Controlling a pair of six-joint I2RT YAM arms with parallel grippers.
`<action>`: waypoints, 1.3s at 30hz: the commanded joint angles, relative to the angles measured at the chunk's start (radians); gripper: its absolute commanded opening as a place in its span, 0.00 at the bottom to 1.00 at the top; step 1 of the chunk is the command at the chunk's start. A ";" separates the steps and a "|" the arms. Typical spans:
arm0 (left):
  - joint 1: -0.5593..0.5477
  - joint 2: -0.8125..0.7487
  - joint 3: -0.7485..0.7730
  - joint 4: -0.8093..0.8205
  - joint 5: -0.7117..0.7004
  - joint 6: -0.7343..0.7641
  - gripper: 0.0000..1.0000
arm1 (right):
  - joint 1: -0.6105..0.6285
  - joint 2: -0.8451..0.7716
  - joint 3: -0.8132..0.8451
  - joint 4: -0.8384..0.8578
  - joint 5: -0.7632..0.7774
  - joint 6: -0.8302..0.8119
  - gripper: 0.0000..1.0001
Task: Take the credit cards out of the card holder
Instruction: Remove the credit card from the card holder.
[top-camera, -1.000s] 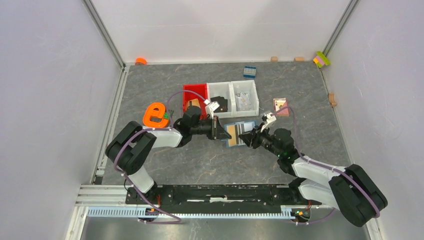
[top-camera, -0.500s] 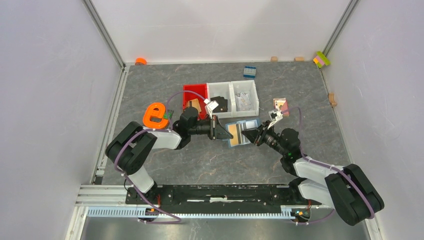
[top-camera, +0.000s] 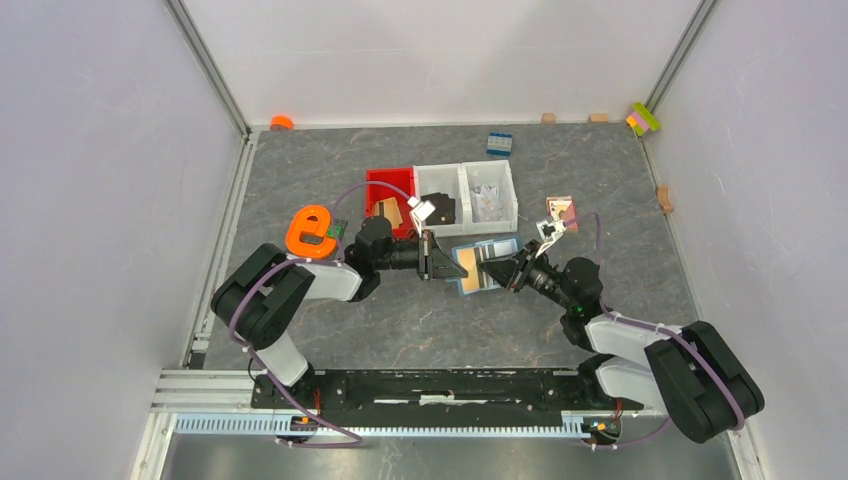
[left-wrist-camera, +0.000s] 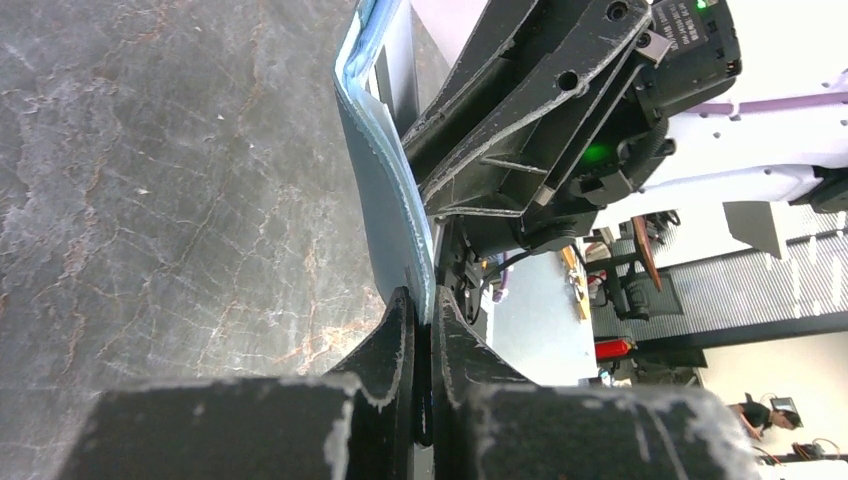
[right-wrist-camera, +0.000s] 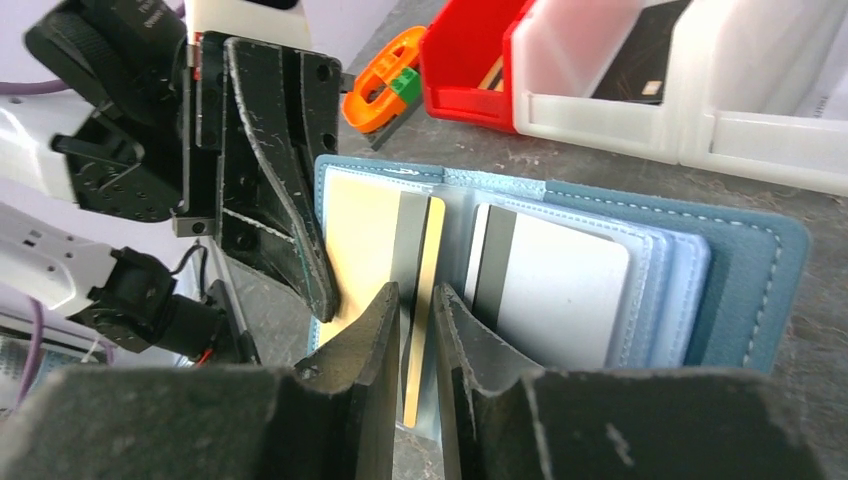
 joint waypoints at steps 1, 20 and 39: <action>-0.014 -0.014 0.012 0.169 0.088 -0.062 0.02 | -0.007 0.034 -0.027 0.166 -0.084 0.070 0.22; -0.013 -0.034 0.054 -0.138 -0.012 0.103 0.16 | -0.008 0.087 -0.079 0.581 -0.215 0.248 0.07; 0.005 -0.073 0.026 -0.138 -0.045 0.109 0.05 | -0.095 -0.080 -0.114 0.160 -0.001 0.110 0.00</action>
